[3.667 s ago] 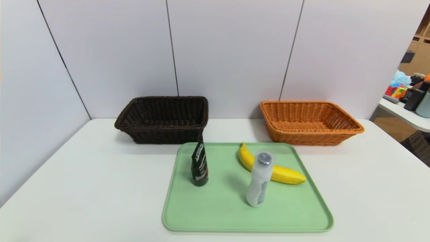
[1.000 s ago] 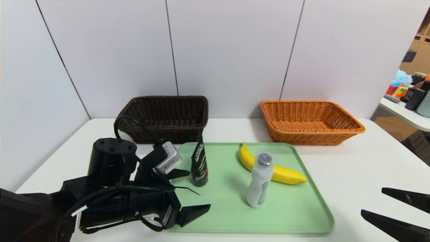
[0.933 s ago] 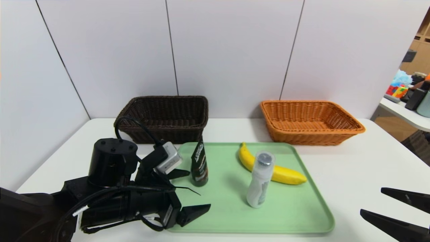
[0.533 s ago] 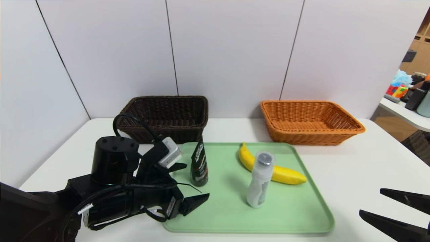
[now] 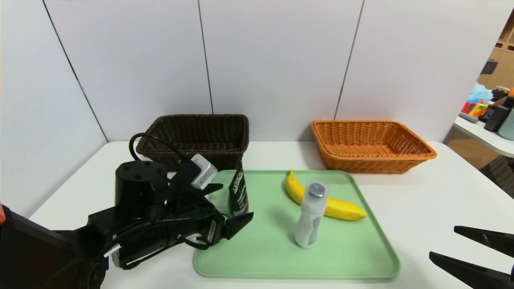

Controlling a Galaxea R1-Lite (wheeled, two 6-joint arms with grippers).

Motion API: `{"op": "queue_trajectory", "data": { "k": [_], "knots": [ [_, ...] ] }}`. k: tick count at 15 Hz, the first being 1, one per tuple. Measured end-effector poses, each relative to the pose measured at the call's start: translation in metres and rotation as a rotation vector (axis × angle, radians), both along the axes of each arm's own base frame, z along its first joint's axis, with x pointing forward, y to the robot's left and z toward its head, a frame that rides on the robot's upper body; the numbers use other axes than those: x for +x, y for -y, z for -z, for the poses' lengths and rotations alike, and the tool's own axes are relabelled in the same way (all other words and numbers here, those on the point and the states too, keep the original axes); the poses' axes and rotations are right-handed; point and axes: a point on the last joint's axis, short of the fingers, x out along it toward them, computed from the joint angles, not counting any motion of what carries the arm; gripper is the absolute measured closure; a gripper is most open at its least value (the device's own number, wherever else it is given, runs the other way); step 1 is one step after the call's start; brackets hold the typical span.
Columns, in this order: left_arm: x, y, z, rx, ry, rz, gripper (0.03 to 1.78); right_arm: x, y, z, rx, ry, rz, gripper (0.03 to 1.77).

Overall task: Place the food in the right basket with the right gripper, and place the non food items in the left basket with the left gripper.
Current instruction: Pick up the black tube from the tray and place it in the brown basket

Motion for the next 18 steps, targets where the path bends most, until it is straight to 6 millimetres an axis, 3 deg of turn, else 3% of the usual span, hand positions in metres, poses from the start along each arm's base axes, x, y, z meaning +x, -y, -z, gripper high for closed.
{"op": "queue_trajectory", "data": {
  "k": [8,18],
  "knots": [
    [0.003,0.023,0.016,-0.031,0.074,-0.075,0.12,0.000,0.000,0.001,-0.014,0.001,-0.007,0.10],
    [0.012,0.029,0.030,-0.045,0.106,-0.103,0.12,-0.001,0.000,0.004,-0.027,0.000,-0.016,0.10]
  ]
}}
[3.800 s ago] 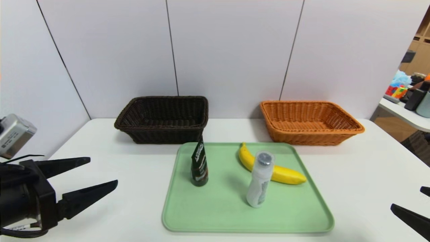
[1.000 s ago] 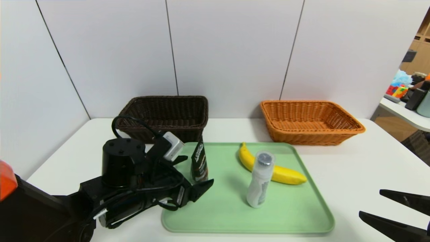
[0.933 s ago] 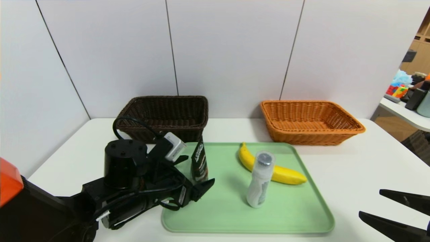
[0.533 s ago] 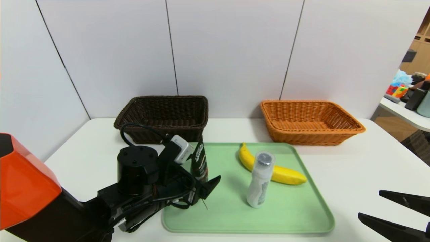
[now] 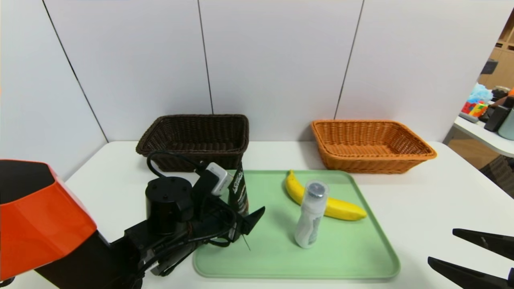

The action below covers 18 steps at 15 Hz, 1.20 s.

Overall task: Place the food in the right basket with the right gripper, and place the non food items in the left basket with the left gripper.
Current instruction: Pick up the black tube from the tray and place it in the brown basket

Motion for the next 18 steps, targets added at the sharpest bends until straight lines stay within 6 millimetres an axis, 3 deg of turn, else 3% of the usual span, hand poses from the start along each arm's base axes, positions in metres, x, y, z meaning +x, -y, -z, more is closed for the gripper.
{"op": "queue_trajectory", "data": {
  "k": [16,18],
  "knots": [
    [0.016,0.006,0.013,0.004,0.000,-0.036,0.13,-0.001,0.000,0.002,-0.001,-0.002,-0.001,0.10],
    [0.017,0.006,0.013,0.002,0.002,-0.037,0.49,-0.001,0.000,0.002,-0.002,-0.002,-0.001,0.10]
  ]
}}
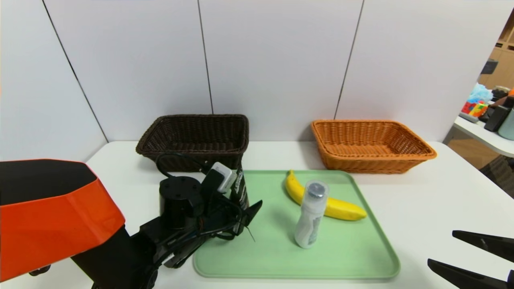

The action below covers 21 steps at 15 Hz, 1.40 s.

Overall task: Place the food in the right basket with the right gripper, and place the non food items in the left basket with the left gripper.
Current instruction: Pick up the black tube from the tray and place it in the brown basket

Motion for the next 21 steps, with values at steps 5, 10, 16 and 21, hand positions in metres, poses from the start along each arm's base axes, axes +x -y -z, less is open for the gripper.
{"op": "queue_trajectory", "data": {
  "k": [5,10,16,21],
  "knots": [
    [0.001,0.000,0.000,-0.003,0.001,-0.004,1.07,-0.001,0.000,0.003,-0.005,-0.005,-0.003,0.10],
    [0.002,-0.001,0.000,-0.005,0.004,-0.006,1.29,-0.001,0.000,0.003,-0.006,-0.005,-0.003,0.10],
    [0.008,-0.014,-0.010,-0.023,0.031,-0.049,1.29,-0.001,0.000,0.003,-0.007,-0.005,-0.003,0.10],
    [0.019,-0.045,-0.044,-0.081,0.128,-0.149,1.29,-0.001,0.000,0.003,-0.020,0.004,-0.010,0.10]
  ]
}}
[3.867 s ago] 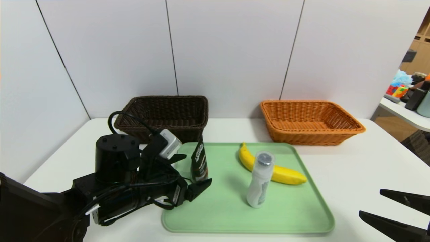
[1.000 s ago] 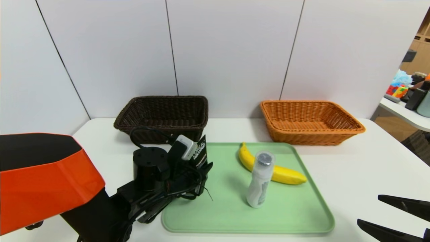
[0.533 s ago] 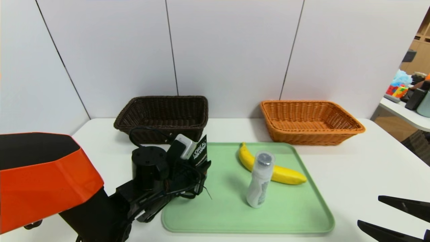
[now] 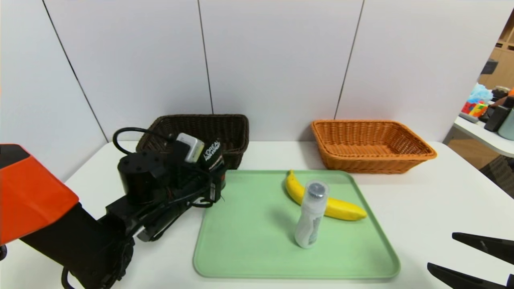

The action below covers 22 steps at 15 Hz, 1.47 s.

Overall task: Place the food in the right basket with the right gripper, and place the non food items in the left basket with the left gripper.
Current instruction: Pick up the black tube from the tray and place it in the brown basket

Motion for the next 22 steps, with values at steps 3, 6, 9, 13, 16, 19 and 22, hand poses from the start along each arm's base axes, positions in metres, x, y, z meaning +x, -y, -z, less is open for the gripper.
{"op": "queue_trajectory", "data": {
  "k": [3,6,9,13,16,19,22],
  "knots": [
    [0.002,-0.009,-0.021,-0.021,0.053,-0.029,1.30,0.000,0.000,0.002,-0.001,-0.007,-0.001,0.10],
    [0.005,-0.010,-0.038,-0.026,0.065,-0.034,1.30,-0.001,0.000,0.004,-0.002,-0.014,0.000,0.10],
    [0.018,-0.010,-0.060,-0.030,0.075,-0.048,1.30,-0.002,0.000,0.006,-0.003,-0.020,0.002,0.10],
    [0.046,-0.014,-0.085,-0.031,0.079,-0.090,1.30,-0.003,0.000,0.008,-0.005,-0.026,0.002,0.10],
    [0.067,-0.022,-0.088,-0.036,0.096,-0.124,1.30,-0.003,0.000,0.009,-0.006,-0.028,0.004,0.10],
    [0.086,-0.030,-0.077,-0.025,0.082,-0.162,1.30,-0.003,0.000,0.009,-0.006,-0.029,0.004,0.10],
    [0.105,-0.037,-0.062,-0.007,0.065,-0.197,1.30,-0.003,0.000,0.009,-0.006,-0.028,0.003,0.10]
  ]
}}
